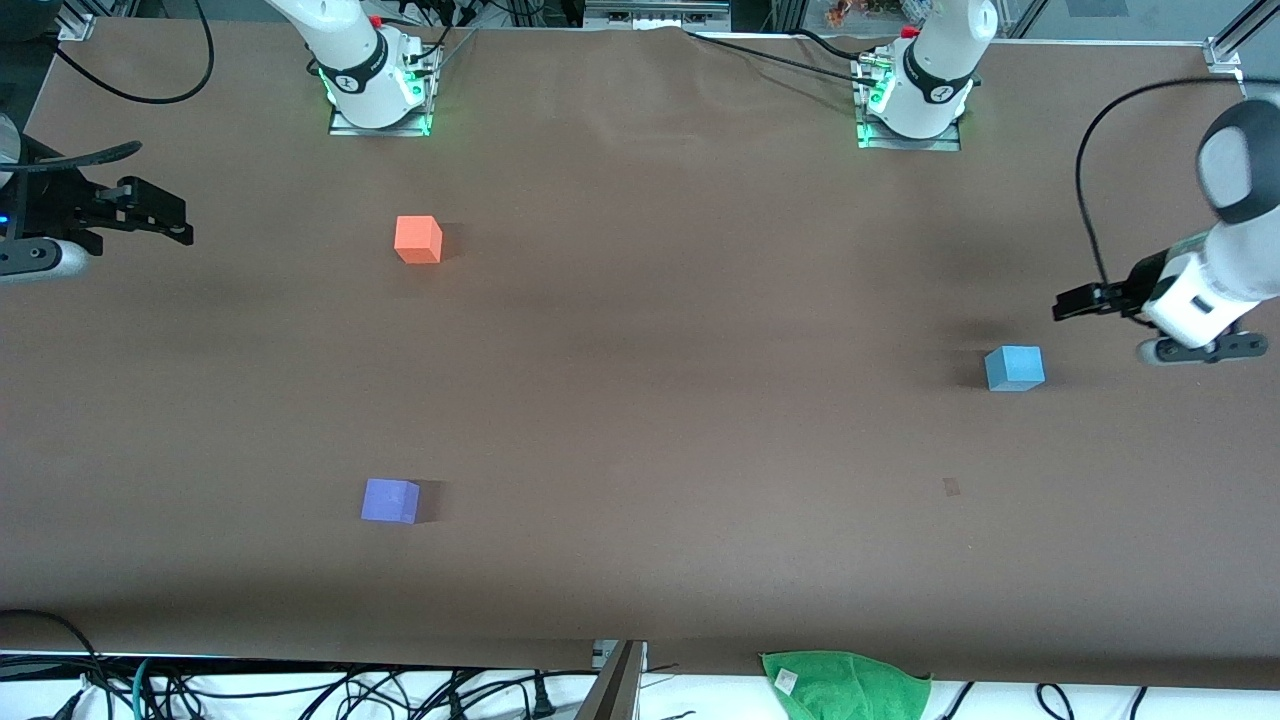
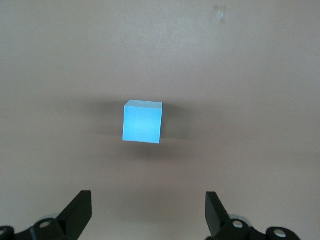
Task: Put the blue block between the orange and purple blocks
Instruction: 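Lower the left gripper onto the light-blue cube and close it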
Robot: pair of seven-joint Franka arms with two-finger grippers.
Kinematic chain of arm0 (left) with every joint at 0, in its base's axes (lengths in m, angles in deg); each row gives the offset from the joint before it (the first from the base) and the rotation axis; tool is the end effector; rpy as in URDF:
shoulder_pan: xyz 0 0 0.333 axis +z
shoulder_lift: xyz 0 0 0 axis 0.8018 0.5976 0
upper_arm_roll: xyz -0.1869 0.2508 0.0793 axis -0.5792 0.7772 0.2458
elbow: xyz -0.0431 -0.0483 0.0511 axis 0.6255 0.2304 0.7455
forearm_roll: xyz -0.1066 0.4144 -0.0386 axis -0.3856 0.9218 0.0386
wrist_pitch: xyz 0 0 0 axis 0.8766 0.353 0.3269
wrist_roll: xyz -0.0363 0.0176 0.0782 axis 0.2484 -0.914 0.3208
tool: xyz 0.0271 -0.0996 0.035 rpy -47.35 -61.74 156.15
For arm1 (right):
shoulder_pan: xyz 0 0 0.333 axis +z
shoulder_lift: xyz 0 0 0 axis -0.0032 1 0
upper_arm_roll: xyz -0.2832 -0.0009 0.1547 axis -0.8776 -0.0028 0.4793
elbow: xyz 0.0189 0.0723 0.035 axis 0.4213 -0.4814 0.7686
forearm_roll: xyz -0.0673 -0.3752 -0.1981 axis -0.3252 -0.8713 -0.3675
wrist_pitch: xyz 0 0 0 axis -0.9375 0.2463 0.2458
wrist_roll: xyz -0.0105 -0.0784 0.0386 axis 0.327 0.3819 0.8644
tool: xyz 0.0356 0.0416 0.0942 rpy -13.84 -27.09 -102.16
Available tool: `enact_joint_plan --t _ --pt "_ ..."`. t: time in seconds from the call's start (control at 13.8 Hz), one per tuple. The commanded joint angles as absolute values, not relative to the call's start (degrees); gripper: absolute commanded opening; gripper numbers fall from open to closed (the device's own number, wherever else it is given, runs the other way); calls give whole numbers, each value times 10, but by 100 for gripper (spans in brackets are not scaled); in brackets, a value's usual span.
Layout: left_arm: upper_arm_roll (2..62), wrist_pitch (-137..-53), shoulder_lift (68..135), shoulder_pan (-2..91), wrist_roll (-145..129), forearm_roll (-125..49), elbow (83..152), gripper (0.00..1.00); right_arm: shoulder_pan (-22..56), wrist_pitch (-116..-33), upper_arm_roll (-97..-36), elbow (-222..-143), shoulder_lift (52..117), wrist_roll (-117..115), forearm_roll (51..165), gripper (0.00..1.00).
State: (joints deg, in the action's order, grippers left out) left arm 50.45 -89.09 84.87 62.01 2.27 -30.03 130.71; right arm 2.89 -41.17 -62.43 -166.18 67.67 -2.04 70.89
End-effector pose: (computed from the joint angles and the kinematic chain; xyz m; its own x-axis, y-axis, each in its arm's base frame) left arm 0.5953 0.0920 0.3658 0.9798 0.0944 -0.1763 0.1002 -0.9947 0.0239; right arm 0.6114 0.0194 0.6164 0.9830 0.1389 -0.1202 0.1390 -0.9903 -0.0077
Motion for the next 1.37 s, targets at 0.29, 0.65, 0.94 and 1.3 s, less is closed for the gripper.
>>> enact_joint_plan --t 0.29,0.65,0.94,1.3 --pt "504 -996 970 629 88 -301 1304 100 24 -414 -622 -1663 674 -14 719 100" --pt "503 -1017 1005 630 97 -266 1310 100 24 -414 -622 -1663 674 -14 719 100" --pt "502 -1062 1016 636 93 -274 1331 100 24 -414 -622 -1663 675 -14 719 100" --pt "500 -1121 1030 648 92 -275 1354 98 24 -414 -622 -1663 674 -13 719 100"
